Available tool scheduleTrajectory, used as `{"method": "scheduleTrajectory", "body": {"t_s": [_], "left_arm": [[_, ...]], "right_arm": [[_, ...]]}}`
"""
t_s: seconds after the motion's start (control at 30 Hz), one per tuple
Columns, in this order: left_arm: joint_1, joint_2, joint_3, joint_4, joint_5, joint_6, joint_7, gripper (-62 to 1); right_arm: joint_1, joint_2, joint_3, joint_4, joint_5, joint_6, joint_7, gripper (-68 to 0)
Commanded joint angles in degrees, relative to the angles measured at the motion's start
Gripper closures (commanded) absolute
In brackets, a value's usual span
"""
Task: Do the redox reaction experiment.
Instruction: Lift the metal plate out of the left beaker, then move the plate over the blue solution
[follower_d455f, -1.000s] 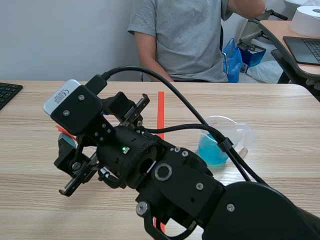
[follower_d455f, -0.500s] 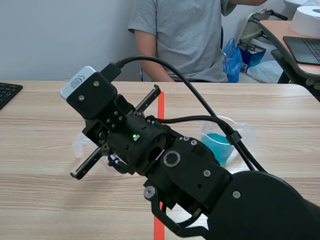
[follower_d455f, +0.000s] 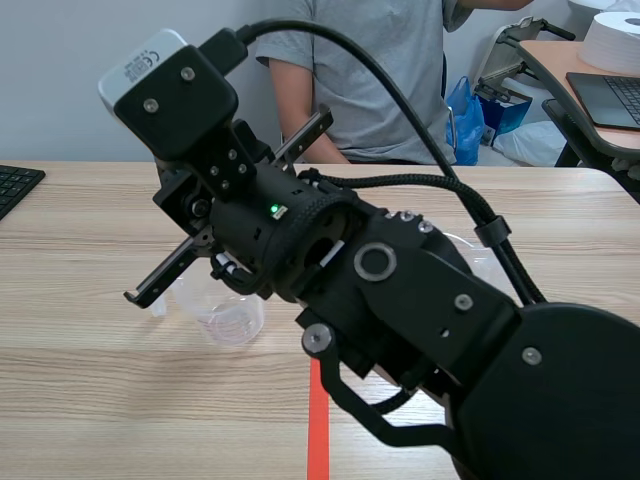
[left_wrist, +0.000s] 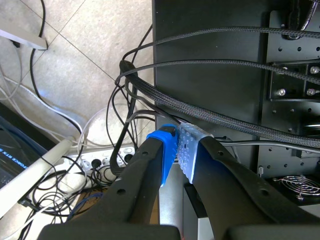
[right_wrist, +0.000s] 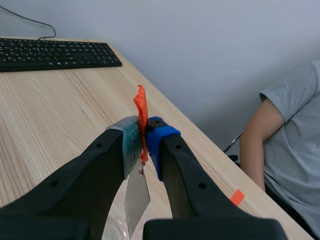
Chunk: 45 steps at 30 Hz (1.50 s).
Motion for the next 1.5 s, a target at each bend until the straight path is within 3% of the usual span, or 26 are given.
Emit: {"method": "scheduleTrajectory", "body": {"t_s": [0.0,0.6,0.8,1.0,1.37,1.47], "left_arm": [[0.66,0.13,-0.26,0.92,-0.09,-0.11,-0.57,-4.7],[0.63,0.13,-0.26,0.94,-0.09,-0.11,-0.81,-4.7],[0.63,0.13,-0.26,0.94,-0.09,-0.11,-0.76,-4.7],[0.61,0.13,-0.26,0.94,-0.11,-0.13,-0.79,-4.7],[0.63,0.11,-0.26,0.92,-0.09,-0.13,-0.74,-4.7],[0.63,0.13,-0.26,0.92,-0.11,-0.13,-0.74,-4.7]], "right_arm": [[1.11,0.68,0.46,2.32,0.33,-0.44,-0.15,-1.1],[0.92,3.10,2.29,16.83,2.97,-0.02,-9.66,-1.1],[-0.28,5.05,5.55,22.56,5.22,3.10,-12.20,-1.1],[-2.64,9.16,13.60,26.18,10.05,9.09,-12.17,-1.1],[-8.50,16.90,35.93,26.34,23.21,22.91,-9.77,-1.1],[-10.21,19.21,41.79,26.34,26.51,25.62,-9.09,-1.1]]}}
